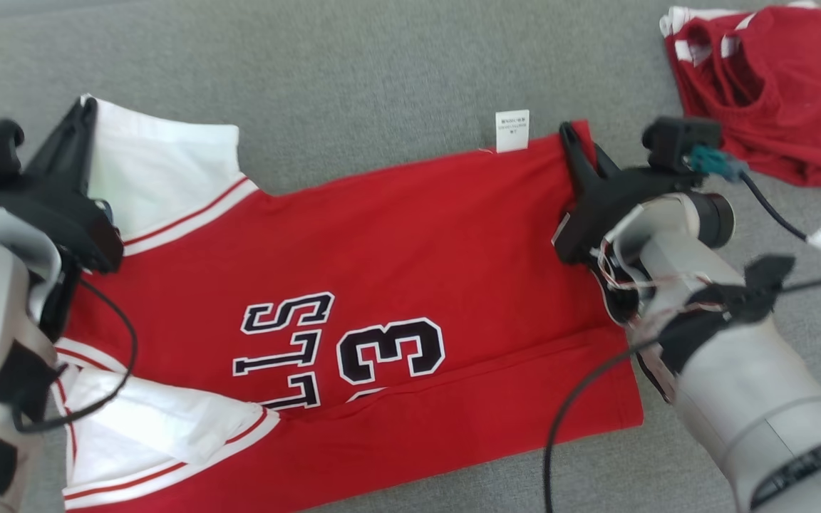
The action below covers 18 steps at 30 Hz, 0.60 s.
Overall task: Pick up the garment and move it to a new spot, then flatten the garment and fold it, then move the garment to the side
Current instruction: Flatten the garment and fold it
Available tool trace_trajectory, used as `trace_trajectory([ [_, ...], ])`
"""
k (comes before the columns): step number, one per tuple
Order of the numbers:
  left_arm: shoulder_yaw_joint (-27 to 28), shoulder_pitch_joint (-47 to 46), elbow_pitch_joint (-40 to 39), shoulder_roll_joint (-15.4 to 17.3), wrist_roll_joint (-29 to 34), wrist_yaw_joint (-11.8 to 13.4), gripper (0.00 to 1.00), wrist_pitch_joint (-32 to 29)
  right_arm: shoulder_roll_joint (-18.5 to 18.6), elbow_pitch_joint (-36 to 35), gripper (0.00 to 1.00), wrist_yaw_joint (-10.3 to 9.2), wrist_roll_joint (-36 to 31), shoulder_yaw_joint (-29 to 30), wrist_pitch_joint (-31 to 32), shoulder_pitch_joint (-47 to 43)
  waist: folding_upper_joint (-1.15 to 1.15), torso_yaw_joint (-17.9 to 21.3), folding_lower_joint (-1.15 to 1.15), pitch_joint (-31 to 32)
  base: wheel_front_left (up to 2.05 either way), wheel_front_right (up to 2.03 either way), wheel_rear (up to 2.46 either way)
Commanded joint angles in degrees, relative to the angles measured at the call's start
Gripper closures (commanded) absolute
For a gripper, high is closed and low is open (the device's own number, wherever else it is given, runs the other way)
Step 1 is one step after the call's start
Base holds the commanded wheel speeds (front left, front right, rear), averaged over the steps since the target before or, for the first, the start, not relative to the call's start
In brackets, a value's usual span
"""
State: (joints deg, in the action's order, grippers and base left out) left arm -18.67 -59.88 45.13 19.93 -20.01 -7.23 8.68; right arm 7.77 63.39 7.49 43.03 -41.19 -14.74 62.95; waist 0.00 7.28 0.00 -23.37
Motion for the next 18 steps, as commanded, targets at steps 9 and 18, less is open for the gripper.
trace_trajectory([
  [9, 1.35, 10.93, -10.63, 0.08, -5.30, -0.01, 1.00, 2.51, 8.36, -14.15, 1.00, -0.01, 5.00, -1.57, -0.48, -10.62, 0.00, -2.42, 0.00, 4.87, 0.00, 0.00, 0.00],
  [18, 3.99, 23.80, -25.45, 0.41, -10.16, 1.94, 1.00, 2.82, 12.64, -24.57, 1.00, -0.01, 6.90, -1.89, -0.49, -20.19, 0.00, -3.05, 0.00, 8.05, 0.00, 0.00, 0.00],
])
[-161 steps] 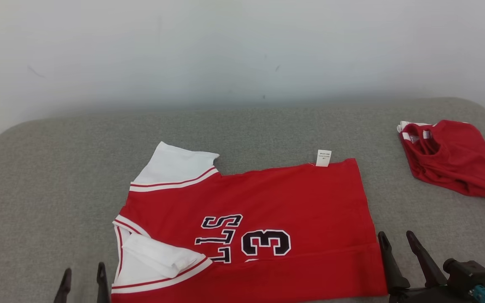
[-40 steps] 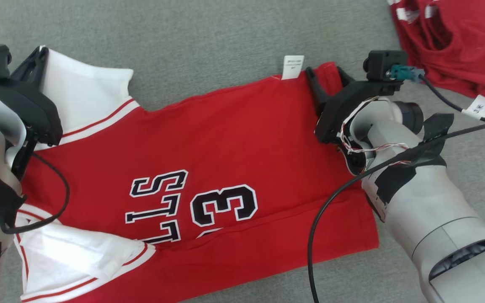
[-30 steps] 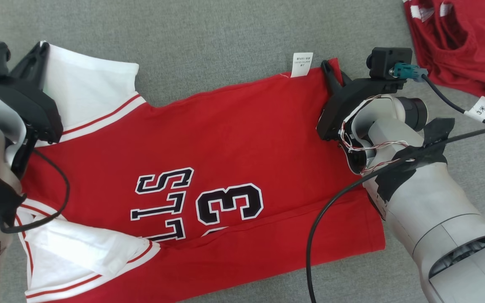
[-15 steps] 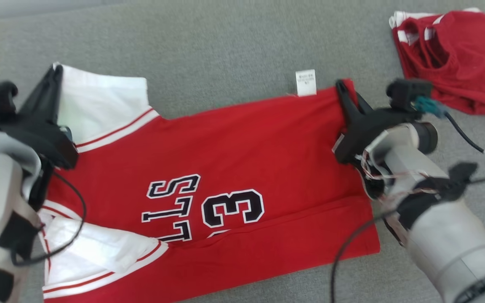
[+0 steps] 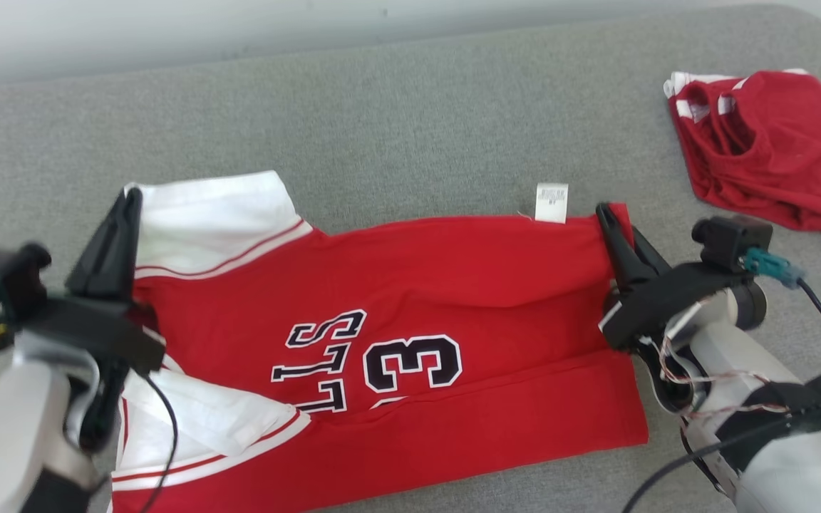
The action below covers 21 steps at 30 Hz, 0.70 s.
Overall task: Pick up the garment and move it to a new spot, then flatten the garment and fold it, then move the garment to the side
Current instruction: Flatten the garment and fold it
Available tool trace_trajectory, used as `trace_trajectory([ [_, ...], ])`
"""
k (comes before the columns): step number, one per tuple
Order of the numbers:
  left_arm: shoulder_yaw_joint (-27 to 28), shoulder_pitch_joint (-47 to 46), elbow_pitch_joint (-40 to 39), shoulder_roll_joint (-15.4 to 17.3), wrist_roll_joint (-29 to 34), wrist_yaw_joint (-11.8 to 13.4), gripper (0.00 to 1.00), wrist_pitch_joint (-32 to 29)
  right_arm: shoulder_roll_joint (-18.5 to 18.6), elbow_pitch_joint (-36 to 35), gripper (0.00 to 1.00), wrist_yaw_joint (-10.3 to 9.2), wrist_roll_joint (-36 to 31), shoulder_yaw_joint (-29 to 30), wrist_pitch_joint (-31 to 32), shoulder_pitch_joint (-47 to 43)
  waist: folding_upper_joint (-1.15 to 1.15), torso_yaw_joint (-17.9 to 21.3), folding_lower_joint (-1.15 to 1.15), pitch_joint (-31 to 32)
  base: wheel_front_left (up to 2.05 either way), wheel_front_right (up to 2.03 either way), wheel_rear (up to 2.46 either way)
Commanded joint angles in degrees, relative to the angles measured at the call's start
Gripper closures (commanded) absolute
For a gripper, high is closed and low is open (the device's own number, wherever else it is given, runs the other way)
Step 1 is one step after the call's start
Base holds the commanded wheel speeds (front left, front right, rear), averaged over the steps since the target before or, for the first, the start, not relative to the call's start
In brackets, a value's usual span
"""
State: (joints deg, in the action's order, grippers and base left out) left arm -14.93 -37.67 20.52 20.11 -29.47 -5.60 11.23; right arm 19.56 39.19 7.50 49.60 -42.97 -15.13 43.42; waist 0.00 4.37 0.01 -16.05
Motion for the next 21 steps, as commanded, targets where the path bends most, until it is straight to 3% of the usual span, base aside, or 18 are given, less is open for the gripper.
trace_trajectory([
  [1, 0.63, 3.11, -2.56, 0.26, -1.18, 0.76, 1.00, 0.20, 0.99, -0.76, 1.00, -0.02, 0.49, -0.32, -0.10, -1.29, 0.00, -0.15, -0.01, 1.01, 0.00, 0.00, 0.00],
  [10, 2.45, 17.21, -17.91, -0.87, -5.41, 4.09, 1.00, 0.20, 3.11, -4.19, 1.00, -0.02, 1.61, 0.76, -0.11, -6.91, 0.00, -2.16, -0.01, 3.73, 0.00, 0.00, 0.00],
  [21, 2.17, 28.34, -24.85, -2.82, -7.99, 5.63, 1.00, 1.14, 4.06, -6.87, 1.00, -0.02, 2.30, 2.82, -0.11, -12.46, 0.00, -4.25, -0.01, 5.26, 0.00, 0.00, 0.00],
])
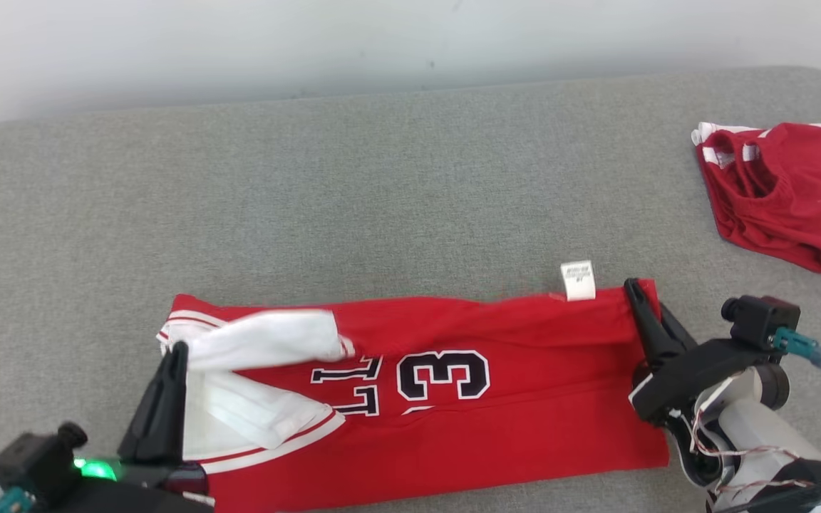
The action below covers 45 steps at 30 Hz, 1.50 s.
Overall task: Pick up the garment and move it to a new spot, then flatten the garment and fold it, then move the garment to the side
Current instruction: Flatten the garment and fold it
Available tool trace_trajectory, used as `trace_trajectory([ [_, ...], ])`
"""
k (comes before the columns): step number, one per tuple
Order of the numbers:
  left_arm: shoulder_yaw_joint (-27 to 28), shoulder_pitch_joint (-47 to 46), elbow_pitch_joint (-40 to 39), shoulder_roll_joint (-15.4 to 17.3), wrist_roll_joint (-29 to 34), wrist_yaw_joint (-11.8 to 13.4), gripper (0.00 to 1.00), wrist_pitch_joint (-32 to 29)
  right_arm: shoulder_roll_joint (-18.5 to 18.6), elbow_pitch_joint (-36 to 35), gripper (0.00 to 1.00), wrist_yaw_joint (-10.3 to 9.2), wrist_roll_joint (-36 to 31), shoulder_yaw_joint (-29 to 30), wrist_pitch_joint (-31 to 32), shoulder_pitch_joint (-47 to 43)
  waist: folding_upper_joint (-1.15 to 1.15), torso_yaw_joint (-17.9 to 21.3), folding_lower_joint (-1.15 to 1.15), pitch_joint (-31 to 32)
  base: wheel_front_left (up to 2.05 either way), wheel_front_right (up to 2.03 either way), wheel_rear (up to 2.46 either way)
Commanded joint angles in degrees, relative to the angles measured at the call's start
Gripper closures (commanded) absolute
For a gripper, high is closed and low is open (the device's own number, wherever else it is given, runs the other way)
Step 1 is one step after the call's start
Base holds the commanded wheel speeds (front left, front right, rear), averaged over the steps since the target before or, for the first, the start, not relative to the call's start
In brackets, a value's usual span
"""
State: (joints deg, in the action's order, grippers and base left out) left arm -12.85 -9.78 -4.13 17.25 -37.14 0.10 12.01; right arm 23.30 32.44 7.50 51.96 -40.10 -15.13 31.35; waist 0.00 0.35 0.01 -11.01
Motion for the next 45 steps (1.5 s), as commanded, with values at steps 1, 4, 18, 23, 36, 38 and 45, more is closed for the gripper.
trace_trajectory([
  [1, 0.14, 1.16, -0.43, -0.28, -0.46, 0.16, 1.00, 0.49, 0.37, -0.44, 1.00, -0.02, 0.16, -0.14, -0.11, -0.83, 0.00, -0.32, -0.01, 0.33, 0.00, 0.00, 0.00],
  [4, 0.15, 3.63, -0.16, -1.22, -0.85, 0.52, 1.00, 1.18, 0.72, -1.09, 1.00, -0.02, 0.65, -0.02, -0.11, -2.33, 0.00, -0.65, -0.01, 0.80, 0.00, 0.00, 0.00],
  [18, 0.42, 6.49, 6.90, -4.11, 3.89, 2.07, 0.00, 2.95, 0.69, -3.02, 0.00, -0.02, -0.08, 2.86, -0.10, -7.56, 0.00, -1.70, -0.01, 3.04, 0.00, 0.00, 0.00],
  [23, 1.68, 7.88, 6.99, -5.13, 5.57, 1.97, 0.00, 3.17, 0.60, -4.52, 0.00, -0.02, -1.72, 6.16, -0.11, -10.40, 0.00, -2.19, -0.01, 4.02, 0.00, 0.00, 0.00],
  [36, 8.02, 10.39, 1.28, -9.48, 18.56, 4.47, 0.00, 3.22, -1.22, 0.13, 0.00, -0.02, -5.87, 8.56, -0.10, -12.02, 0.00, -3.42, -0.01, 4.70, 0.00, 0.00, 0.00],
  [38, 8.37, 10.50, 1.19, -9.84, 19.28, 4.27, 0.00, 3.22, -1.49, 0.75, 0.00, -0.02, -6.05, 8.58, -0.11, -11.82, 0.00, -3.54, -0.01, 4.71, 0.00, 0.00, 0.00],
  [45, 10.54, 11.10, 1.41, -11.84, 21.55, 3.24, 0.00, 3.23, -3.04, 5.79, 0.00, -0.02, -6.94, 8.61, -0.10, -9.92, 0.00, -4.31, -0.01, 4.72, 0.00, 0.00, 0.00],
])
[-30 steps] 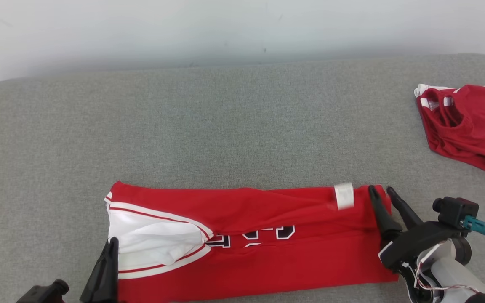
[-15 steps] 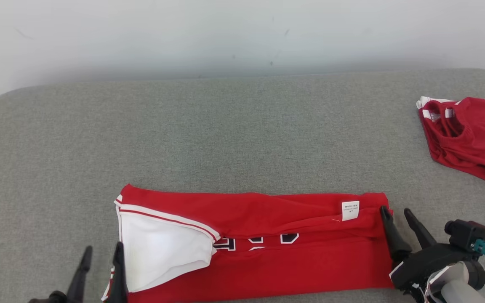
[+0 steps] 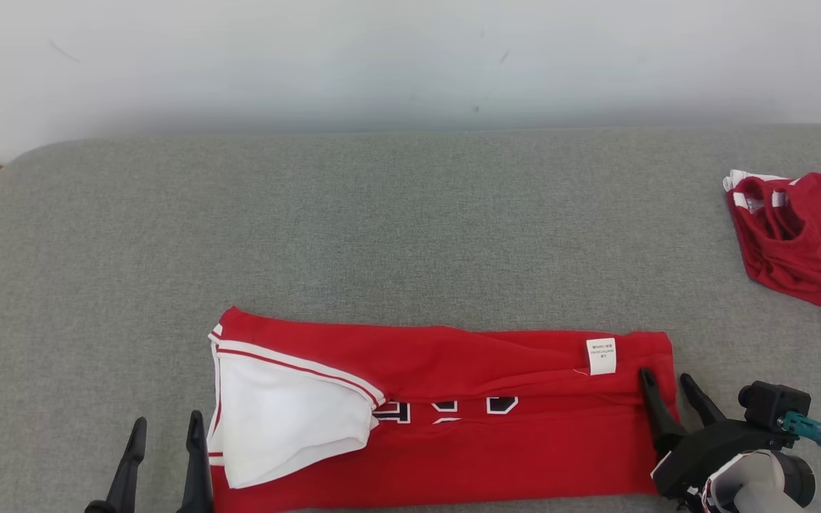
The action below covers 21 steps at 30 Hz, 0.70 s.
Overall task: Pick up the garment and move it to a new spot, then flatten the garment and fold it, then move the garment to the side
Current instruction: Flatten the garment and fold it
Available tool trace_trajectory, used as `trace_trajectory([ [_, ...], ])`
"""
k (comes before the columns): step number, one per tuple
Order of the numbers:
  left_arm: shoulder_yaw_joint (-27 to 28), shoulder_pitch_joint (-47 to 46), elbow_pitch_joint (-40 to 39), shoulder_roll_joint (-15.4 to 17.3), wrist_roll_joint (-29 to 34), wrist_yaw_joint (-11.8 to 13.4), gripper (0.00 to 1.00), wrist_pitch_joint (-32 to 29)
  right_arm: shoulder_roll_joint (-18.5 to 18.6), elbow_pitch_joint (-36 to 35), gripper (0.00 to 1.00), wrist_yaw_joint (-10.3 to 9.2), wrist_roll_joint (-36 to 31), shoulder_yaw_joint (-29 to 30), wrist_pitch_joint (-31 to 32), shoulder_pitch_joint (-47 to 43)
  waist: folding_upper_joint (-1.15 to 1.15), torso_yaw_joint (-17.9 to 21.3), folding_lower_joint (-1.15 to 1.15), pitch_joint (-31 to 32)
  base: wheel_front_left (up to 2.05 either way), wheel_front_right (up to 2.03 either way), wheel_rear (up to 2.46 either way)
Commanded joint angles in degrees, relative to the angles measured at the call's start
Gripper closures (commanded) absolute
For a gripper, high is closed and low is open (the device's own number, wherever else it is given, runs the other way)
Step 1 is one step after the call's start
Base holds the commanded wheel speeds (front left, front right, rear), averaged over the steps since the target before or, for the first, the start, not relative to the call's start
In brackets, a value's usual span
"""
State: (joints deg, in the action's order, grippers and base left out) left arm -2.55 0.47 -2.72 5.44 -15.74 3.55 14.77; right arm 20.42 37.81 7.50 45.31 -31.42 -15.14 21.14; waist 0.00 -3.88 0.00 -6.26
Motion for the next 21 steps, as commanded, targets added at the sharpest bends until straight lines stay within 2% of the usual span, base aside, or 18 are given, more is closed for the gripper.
trace_trajectory([
  [1, 0.44, 0.79, 0.04, -0.26, 0.37, -0.43, 0.00, 0.47, -0.39, 1.16, 0.00, -0.02, -0.48, 0.01, -0.10, 0.74, 0.00, -0.23, 0.00, -0.04, 0.00, 0.00, 0.00],
  [9, 1.32, 0.07, 1.00, -1.62, 2.02, -1.84, 0.00, 0.48, -2.66, 7.06, 0.00, -0.01, 0.23, -1.32, 1.72, 2.46, 0.00, -1.32, 0.00, -0.40, 0.00, 0.00, 0.00],
  [10, 1.54, 0.19, 1.12, -1.87, 2.17, -1.87, 0.00, 0.48, -2.83, 7.31, 0.73, -0.01, 0.52, -2.08, 2.02, 2.52, 0.00, -1.33, 0.00, -0.54, 0.00, 0.00, 0.00],
  [11, 1.68, 0.22, 1.17, -1.94, 2.25, -1.94, 0.00, 0.48, -2.94, 7.11, 1.00, 0.00, 0.81, -2.46, 2.00, 2.55, 0.00, -1.29, 0.00, -0.60, 0.00, 0.00, 0.00],
  [16, 2.29, -0.07, 1.45, -2.29, 2.38, -2.32, 0.00, 0.48, -1.91, 6.21, 1.00, -0.01, 2.09, -3.32, 1.29, 3.30, 0.00, -0.80, 0.00, -0.86, 0.00, 0.00, 0.00],
  [21, 2.74, -0.09, 1.70, -2.45, 2.30, -2.43, 0.00, 0.48, 1.25, 6.32, 1.00, -0.04, 2.63, -2.07, 0.37, 4.24, 0.00, -0.17, 0.00, -0.69, 0.00, 0.00, 0.00],
])
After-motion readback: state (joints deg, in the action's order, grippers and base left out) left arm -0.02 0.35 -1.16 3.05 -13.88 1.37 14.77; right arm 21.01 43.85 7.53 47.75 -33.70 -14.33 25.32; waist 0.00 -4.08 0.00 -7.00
